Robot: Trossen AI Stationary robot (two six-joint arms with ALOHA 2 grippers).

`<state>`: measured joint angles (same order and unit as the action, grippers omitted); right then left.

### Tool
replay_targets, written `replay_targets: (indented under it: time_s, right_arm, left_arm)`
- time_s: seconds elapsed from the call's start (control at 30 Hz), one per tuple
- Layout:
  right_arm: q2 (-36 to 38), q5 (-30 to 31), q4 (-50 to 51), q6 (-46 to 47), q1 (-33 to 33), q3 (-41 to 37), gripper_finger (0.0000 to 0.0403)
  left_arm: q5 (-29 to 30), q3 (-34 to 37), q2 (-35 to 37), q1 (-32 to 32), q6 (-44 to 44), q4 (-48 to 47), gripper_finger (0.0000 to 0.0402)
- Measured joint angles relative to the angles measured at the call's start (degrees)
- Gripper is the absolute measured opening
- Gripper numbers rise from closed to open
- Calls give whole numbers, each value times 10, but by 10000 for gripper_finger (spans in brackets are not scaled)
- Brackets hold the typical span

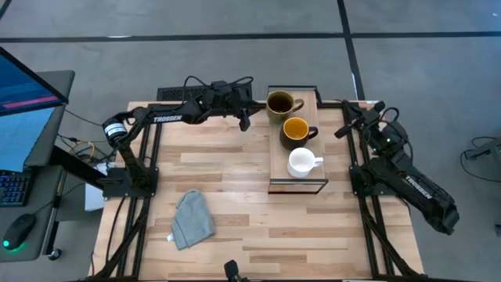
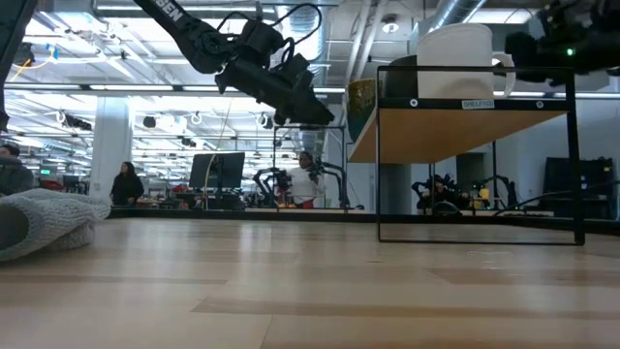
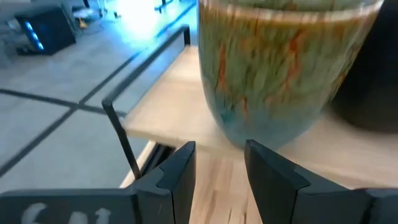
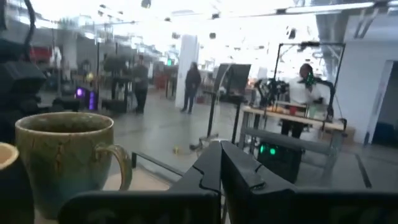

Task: Stack small to large cups/mugs on shelf
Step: Put the brown mug on the shelf

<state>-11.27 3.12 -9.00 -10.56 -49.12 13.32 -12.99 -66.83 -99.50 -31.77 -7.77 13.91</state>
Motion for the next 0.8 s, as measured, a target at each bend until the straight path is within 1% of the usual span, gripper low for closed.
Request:
replay_targets:
  time_s: [0.17, 0.33, 0.47, 0.7, 0.8]
  right_arm:
    - [-85, -1, 86, -1, 0, 100, 42]
    - [-179, -3, 205, 0, 0, 219, 58]
    - [-243, -3, 284, -6, 0, 303, 75]
    - [-304, -6, 414, -54, 13, 416, 120]
    - [-321, -5, 438, -56, 29, 443, 135]
  left_arm:
    - [0, 0, 0, 2, 16, 33, 128]
    - [1, 0, 0, 3, 83, 44, 128]
    - [1, 0, 0, 3, 119, 45, 128]
    - [1, 0, 0, 3, 122, 46, 128]
    - [1, 0, 0, 3, 125, 56, 128]
